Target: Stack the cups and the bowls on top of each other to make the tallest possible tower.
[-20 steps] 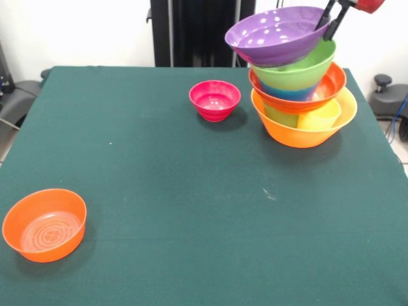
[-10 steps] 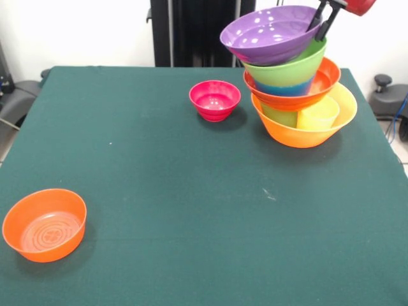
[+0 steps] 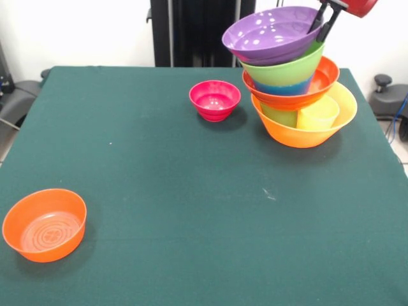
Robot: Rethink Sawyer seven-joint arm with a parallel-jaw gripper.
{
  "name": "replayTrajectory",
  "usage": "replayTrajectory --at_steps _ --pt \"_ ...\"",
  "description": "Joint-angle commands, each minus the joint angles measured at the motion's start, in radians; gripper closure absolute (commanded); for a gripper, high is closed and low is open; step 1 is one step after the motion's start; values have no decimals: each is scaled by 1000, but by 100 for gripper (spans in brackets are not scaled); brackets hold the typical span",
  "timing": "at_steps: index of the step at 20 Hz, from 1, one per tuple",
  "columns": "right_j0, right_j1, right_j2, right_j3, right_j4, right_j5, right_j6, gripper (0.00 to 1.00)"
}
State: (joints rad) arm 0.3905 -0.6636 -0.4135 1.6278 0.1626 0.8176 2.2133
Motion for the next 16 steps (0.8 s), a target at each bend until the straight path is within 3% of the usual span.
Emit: replayTrajectory --at_steps 1,16 --pt "-18 -5 131 60 41 -30 116 100" --pt "-14 14 123 40 42 -33 119 100"
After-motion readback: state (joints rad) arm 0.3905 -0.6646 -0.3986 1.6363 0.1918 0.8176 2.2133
